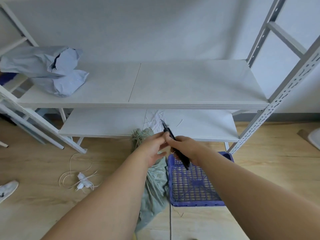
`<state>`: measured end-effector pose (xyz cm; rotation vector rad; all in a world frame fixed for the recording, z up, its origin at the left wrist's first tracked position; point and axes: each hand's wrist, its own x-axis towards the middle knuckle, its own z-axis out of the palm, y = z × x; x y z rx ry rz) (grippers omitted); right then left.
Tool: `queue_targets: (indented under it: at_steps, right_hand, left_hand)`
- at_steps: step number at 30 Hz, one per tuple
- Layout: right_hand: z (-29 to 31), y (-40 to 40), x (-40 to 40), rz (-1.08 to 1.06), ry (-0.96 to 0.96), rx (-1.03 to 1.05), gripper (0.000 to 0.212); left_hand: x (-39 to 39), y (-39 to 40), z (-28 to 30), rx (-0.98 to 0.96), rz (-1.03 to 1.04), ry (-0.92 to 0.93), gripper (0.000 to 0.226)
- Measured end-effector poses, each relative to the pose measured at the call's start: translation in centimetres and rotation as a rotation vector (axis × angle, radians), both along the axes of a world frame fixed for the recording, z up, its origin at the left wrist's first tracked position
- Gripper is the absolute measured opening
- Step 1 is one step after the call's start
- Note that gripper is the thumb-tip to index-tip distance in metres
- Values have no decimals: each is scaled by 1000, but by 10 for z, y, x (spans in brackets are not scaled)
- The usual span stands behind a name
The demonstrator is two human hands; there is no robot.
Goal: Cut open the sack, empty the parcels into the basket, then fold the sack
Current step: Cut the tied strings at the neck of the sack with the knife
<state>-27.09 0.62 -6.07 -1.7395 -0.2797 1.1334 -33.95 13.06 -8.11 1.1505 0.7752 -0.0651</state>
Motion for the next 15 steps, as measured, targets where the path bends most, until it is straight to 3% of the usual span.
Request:
queue_targets:
  at_steps: [8, 15]
  right_hand:
    - [-65, 45, -32, -137, 45, -89, 23]
    - [-112, 83, -60, -258, 64, -130, 22]
  left_hand:
    - [-52, 79, -57, 161, 71, 311, 15]
    - [-79, 130, -116, 308, -34, 350, 19]
